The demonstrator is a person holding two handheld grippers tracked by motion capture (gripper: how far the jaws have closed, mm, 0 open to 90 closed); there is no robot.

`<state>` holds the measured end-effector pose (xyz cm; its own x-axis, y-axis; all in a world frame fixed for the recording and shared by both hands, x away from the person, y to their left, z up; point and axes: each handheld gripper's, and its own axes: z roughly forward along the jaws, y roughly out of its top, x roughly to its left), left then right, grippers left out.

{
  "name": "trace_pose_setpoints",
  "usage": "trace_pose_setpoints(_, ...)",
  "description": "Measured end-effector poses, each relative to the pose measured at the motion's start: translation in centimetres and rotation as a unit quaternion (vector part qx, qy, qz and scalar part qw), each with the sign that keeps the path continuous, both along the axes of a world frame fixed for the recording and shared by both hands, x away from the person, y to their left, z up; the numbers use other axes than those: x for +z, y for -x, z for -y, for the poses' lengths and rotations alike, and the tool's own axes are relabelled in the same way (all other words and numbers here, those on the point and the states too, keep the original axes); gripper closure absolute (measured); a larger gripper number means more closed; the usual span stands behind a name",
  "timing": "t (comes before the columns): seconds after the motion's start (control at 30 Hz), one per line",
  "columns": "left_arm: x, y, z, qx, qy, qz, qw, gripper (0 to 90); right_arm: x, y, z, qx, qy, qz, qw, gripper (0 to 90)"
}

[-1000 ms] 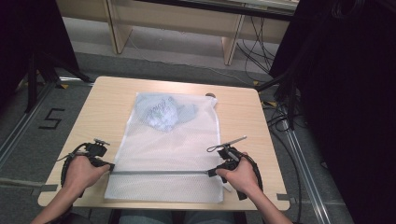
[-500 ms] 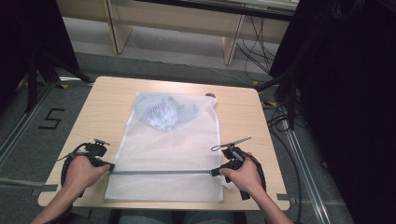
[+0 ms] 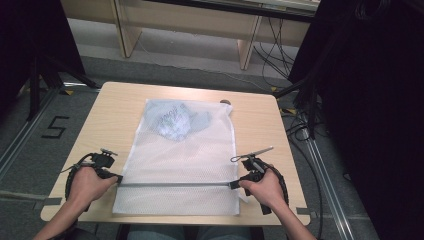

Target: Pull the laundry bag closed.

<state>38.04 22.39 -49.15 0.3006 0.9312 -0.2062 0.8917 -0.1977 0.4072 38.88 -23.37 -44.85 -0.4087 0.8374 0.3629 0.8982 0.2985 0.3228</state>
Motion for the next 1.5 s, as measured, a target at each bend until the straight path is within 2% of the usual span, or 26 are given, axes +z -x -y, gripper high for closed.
trace_pose_setpoints(0.03, 0.0, 0.0, 0.0, 0.0, 0.0, 0.0, 1.0, 89.8, 0.3, 0.2, -0.1, -0.021, 0.002, -0.035, 0.9992, 86.9)
trace_pose_setpoints(0.17, 0.0, 0.0, 0.0, 0.0, 0.0, 0.0, 1.0, 89.8, -0.2, -0.1, 0.4, -0.003, -0.002, -0.013, 0.9999, 87.0)
trace_pose_setpoints(0.3, 0.0, 0.0, 0.0, 0.0, 0.0, 0.0, 1.0, 89.8, -0.2, -0.1, 0.5, -0.009, -0.001, -0.013, 0.9999, 86.9)
trace_pose_setpoints(0.37, 0.0, 0.0, 0.0, 0.0, 0.0, 0.001, 1.0, 89.8, -0.2, -0.1, 0.6, -0.018, 0.002, -0.029, 0.9994, 86.9)
trace_pose_setpoints(0.4, 0.0, 0.0, 0.0, 0.0, 0.0, 0.0, 1.0, 89.9, -0.4, -0.1, 0.7, -0.011, -0.001, -0.013, 0.9999, 87.0)
trace_pose_setpoints(0.47, 0.0, 0.0, 0.0, 0.0, 0.0, 0.0, 1.0, 89.9, -0.5, -0.1, 0.8, -0.011, 0.005, -0.015, 0.9998, 87.0)
trace_pose_setpoints(0.57, 0.0, 0.0, 0.0, 0.0, 0.0, 0.0, 1.0, 89.8, -0.3, 0.1, 0.7, -0.038, 0.006, -0.052, 0.9979, 86.9)
trace_pose_setpoints(0.6, 0.0, 0.0, 0.0, 0.0, 0.0, 0.0, 1.0, 89.9, -0.5, -0.1, 1.0, -0.018, 0.01, -0.033, 0.9992, 86.9)
trace_pose_setpoints(0.63, 0.0, 0.0, 0.0, 0.001, 0.001, 0.001, 1.0, 89.8, -0.5, 0.0, 0.8, -0.032, 0.006, -0.034, 0.9989, 86.9)
trace_pose_setpoints(0.7, 0.0, 0.0, 0.0, 0.001, 0.0, 0.001, 1.0, 89.8, -0.6, -0.1, 0.8, -0.033, 0.016, -0.043, 0.9984, 86.9)
trace_pose_setpoints(0.73, 0.0, 0.0, 0.0, 0.001, 0.002, 0.0, 1.0, 89.8, -0.6, -0.1, 0.7, -0.031, 0.013, -0.037, 0.9988, 86.8)
trace_pose_setpoints(0.87, 0.0, 0.0, 0.1, 0.003, 0.002, 0.001, 1.0, 89.8, -0.6, 0.0, 0.7, -0.038, 0.002, -0.053, 0.9979, 86.6)
trace_pose_setpoints(0.93, 0.0, 0.0, 0.0, 0.0, -0.002, 0.001, 1.0, 89.7, -0.5, 0.0, 0.8, -0.037, -0.007, -0.05, 0.9981, 86.0)
trace_pose_setpoints(1.0, 0.0, 0.1, 0.2, 0.002, -0.002, 0.004, 1.0, 89.5, -0.7, -0.1, 1.2, -0.024, -0.012, -0.012, 0.9996, 83.3)
trace_pose_setpoints(1.03, 0.0, 0.1, 0.2, -0.001, -0.006, 0.003, 1.0, 89.5, -0.5, 0.0, 1.2, -0.039, -0.014, -0.02, 0.999, 81.7)
trace_pose_setpoints(1.07, 0.0, 0.1, 0.2, 0.001, -0.005, 0.005, 1.0, 89.4, -0.5, 0.0, 1.4, -0.039, -0.018, -0.007, 0.999, 81.0)
trace_pose_setpoints(1.1, 0.0, 0.1, 0.2, 0.001, -0.005, 0.005, 1.0, 89.2, -0.7, -0.1, 1.8, -0.025, -0.029, 0.022, 0.999, 80.2)
trace_pose_setpoints(1.13, 0.0, 0.1, 0.2, 0.001, -0.004, 0.007, 1.0, 89.1, -0.5, 0.0, 1.9, -0.04, -0.024, 0.014, 0.9988, 79.0)
trace_pose_setpoints(1.17, 0.0, 0.1, 0.2, 0.001, -0.004, 0.007, 1.0, 89.0, -0.6, 0.0, 1.9, -0.04, -0.035, 0.025, 0.9983, 78.2)
trace_pose_setpoints(1.23, 0.0, 0.1, 0.3, 0.009, -0.001, 0.011, 0.9999, 87.3, -0.7, -0.2, 2.5, -0.039, -0.027, 0.043, 0.998, 77.1)
trace_pose_setpoints(1.27, 0.1, 0.2, 0.3, 0.01, 0.0, 0.013, 0.9999, 85.7, -0.4, 0.0, 2.5, -0.057, -0.026, 0.025, 0.9977, 76.4)
trace_pose_setpoints(1.3, 0.2, 0.2, 0.3, 0.013, 0.002, 0.019, 0.9997, 84.6, -0.5, -0.1, 2.7, -0.06, -0.026, 0.029, 0.9975, 75.7)
trace_pose_setpoints(1.33, 0.4, 0.3, 0.3, 0.017, 0.006, 0.03, 0.9994, 83.9, -0.8, -0.2, 2.9, -0.055, -0.023, 0.05, 0.9969, 74.8)
trace_pose_setpoints(1.37, 0.7, 0.3, 0.2, 0.021, 0.008, 0.035, 0.9991, 83.4, -0.8, 0.0, 2.7, -0.081, -0.031, 0.034, 0.9957, 74.1)
trace_pose_setpoints(1.4, 1.0, 0.3, 0.1, 0.021, 0.01, 0.04, 0.9989, 82.7, -0.8, -0.2, 3.0, -0.068, -0.03, 0.043, 0.9963, 73.2)
trace_pose_setpoints(1.5, 1.5, 0.5, -0.1, 0.021, 0.017, 0.064, 0.9976, 81.0, -0.9, -0.2, 3.2, -0.072, -0.027, 0.045, 0.996, 71.3)
